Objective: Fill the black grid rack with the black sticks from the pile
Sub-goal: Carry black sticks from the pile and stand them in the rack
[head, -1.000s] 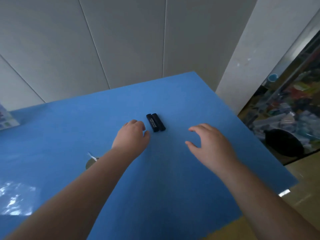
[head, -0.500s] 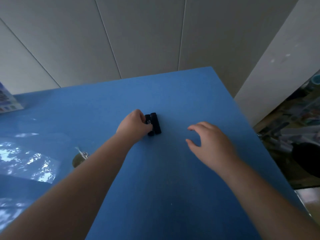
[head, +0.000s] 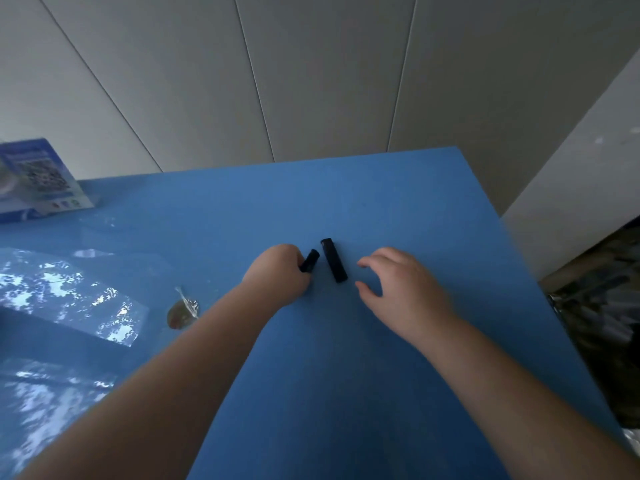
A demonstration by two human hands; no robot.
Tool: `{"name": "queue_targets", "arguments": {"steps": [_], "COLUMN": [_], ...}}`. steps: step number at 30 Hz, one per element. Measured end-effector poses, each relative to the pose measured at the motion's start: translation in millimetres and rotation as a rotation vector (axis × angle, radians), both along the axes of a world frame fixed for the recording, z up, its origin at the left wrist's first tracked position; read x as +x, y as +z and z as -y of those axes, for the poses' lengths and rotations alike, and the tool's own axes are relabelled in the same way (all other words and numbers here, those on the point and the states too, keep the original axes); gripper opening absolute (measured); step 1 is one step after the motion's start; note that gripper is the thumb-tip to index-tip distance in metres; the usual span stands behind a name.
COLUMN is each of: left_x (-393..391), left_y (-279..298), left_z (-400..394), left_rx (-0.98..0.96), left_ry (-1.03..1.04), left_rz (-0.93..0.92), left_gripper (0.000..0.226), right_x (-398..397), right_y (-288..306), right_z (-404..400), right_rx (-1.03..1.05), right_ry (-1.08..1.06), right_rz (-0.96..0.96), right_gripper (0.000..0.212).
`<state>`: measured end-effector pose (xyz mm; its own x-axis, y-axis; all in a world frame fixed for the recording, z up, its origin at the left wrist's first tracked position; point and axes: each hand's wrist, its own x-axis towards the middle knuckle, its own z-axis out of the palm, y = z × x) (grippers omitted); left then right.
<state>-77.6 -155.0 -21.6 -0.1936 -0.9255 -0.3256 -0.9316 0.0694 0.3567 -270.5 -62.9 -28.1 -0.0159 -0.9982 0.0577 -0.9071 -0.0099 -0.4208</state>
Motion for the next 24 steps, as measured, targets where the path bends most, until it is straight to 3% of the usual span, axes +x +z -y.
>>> {"name": "queue_targets", "arguments": {"steps": [2, 8, 12, 17, 19, 24], "left_x": [7.9, 21.9, 31.7, 37.9, 39.4, 47.6], "left_y": [-3.4, 8.6, 19.6, 34.3, 40.3, 48.4], "left_z": [-0.1, -17.5, -26.2, -40.4, -47.4, -64.5], "left_rx": [0.022, 0.183, 0.168, 0.139, 0.133, 0.106], "left_ry": [0.077, 0.389, 0.403, 0.419, 0.426, 0.443], "left_rz": [-0.126, -0.787, -0.864, -0.891, -0.913, -0.948], "left_gripper": [0.013, 0.008, 0.008, 0.006, 0.006, 0.007], "right_x": [7.8, 37.5, 38.9, 27.1, 20.9, 28.5], "right_y": [0.8, 0.0, -5.1, -1.9, 1.1, 15.9], "right_z": [10.1, 42.4, 45.4, 35.2, 25.7, 0.4], "right_rx": [0.017, 0.035, 0.056, 0.099, 0.131, 0.279], "right_ry": [-0.004, -0.011, -0.031, -0.052, -0.124, -0.337], "right_rz": [0.009, 0.005, -0.025, -0.073, 0.167, 1.119], "right_gripper": [0.035, 0.031, 0.015, 0.012, 0.012, 0.007]}}
